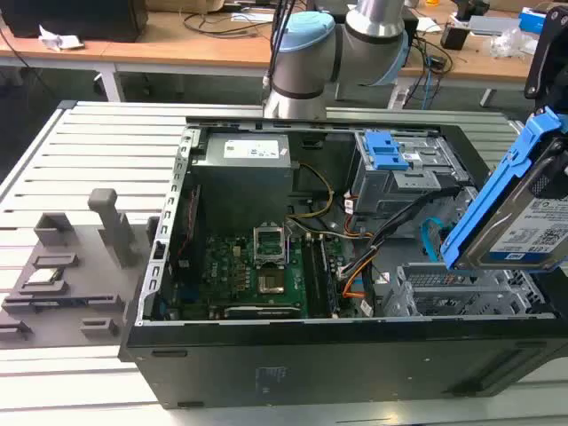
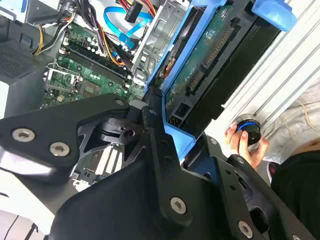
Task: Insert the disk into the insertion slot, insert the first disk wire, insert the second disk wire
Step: 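Insert the disk into the insertion slot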
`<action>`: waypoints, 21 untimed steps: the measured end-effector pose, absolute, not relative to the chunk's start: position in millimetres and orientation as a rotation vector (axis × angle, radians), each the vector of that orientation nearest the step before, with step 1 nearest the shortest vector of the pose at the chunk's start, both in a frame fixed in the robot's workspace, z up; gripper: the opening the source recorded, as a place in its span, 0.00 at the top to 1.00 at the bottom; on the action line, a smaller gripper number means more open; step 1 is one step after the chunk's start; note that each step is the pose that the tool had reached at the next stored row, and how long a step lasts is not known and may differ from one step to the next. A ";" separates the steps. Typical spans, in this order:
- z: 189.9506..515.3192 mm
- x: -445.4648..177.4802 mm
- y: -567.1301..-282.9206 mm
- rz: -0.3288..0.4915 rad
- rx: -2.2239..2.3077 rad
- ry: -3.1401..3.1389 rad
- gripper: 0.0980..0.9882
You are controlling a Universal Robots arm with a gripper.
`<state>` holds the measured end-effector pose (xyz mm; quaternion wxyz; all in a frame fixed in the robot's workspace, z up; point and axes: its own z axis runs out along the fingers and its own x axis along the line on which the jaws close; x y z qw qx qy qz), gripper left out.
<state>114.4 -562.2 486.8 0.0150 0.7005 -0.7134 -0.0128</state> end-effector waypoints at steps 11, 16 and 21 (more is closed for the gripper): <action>462.4 109.4 -558.6 -0.040 2.180 -2.220 0.70; 452.3 105.7 -550.4 -0.040 2.180 -2.220 0.70; 445.9 102.3 -548.1 -0.040 2.180 -2.220 0.70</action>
